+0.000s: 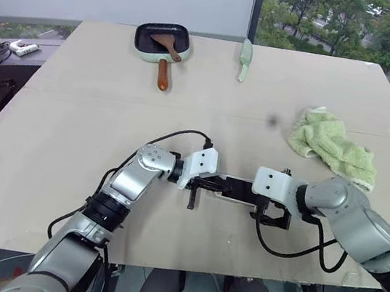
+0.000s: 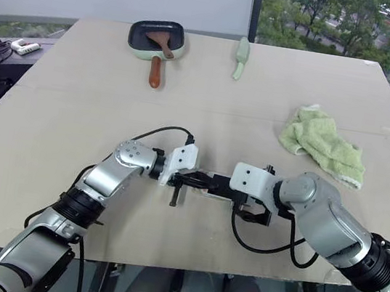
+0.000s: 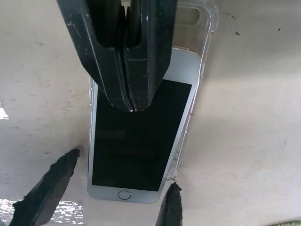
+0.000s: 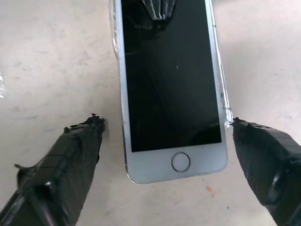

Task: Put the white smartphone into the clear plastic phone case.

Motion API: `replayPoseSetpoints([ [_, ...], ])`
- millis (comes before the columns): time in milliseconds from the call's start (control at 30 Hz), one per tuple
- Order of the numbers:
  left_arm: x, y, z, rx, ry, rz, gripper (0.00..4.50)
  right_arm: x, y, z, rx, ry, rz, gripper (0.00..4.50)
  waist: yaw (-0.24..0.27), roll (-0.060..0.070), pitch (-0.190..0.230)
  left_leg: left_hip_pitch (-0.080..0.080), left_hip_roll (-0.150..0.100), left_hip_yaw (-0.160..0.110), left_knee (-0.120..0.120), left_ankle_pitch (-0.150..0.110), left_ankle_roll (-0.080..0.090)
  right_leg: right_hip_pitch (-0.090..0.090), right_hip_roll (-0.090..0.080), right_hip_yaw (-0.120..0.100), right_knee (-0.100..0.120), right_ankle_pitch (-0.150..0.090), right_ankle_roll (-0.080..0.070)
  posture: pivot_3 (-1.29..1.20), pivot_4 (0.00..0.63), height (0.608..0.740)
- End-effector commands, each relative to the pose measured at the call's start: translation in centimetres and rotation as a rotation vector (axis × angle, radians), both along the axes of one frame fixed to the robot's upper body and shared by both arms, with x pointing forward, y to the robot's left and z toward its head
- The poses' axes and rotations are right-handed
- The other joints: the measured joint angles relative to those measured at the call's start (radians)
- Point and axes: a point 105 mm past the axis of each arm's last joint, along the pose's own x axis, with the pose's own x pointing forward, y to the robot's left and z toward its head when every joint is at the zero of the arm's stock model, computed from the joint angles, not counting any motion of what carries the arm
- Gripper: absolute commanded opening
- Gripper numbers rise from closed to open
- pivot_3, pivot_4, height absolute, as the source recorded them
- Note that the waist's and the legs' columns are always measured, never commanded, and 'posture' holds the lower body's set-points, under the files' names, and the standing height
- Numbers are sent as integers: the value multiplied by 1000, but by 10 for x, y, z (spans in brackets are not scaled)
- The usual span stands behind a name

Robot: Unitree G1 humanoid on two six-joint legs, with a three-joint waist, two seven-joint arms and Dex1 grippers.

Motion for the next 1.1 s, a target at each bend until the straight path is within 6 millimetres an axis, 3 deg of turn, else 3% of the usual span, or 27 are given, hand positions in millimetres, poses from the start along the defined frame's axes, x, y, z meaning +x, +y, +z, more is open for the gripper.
replayPoseSetpoints([
  [33,-10,14,-43,142,120,33,0,3,3,18,53,-46,-4,4471,0,0,0,0,0,0,0,0,0,0,0,0,0,0,0,0,150,740],
  [300,-10,14,-43,141,117,32,0,15,6,38,195,-61,-61,4471,0,0,0,0,0,0,0,0,0,0,0,0,0,0,0,0,150,740],
  [333,-10,14,-43,142,116,32,0,16,12,42,249,-62,-60,4234,0,0,0,0,0,0,0,0,0,0,0,0,0,0,0,0,150,740],
  [400,-10,15,-43,142,116,32,0,14,21,45,322,-41,-49,3616,0,0,-1,0,0,0,0,0,0,0,0,0,0,0,0,0,150,740],
  [467,-10,15,-42,142,115,33,0,10,25,41,340,-14,-34,2726,1,0,-1,0,0,0,0,0,0,0,0,0,0,0,0,0,150,740],
  [567,-10,15,-42,143,115,33,0,5,29,29,373,28,-17,1293,3,0,-1,0,0,-1,0,0,0,1,0,-1,-1,0,0,0,150,740],
  [633,-10,15,-43,144,116,34,0,5,28,21,385,39,-20,106,2,0,-1,0,0,0,0,0,0,1,0,0,-1,0,0,0,150,740],
  [967,-9,15,-41,142,112,40,0,8,11,-18,302,53,-10,106,0,0,-2,2,0,0,0,0,0,2,0,0,-1,0,0,0,150,740],
  [1100,-10,16,-41,141,112,42,0,14,12,-10,354,10,16,106,1,0,-3,5,0,0,0,0,0,5,0,0,-1,0,0,0,150,740],
])
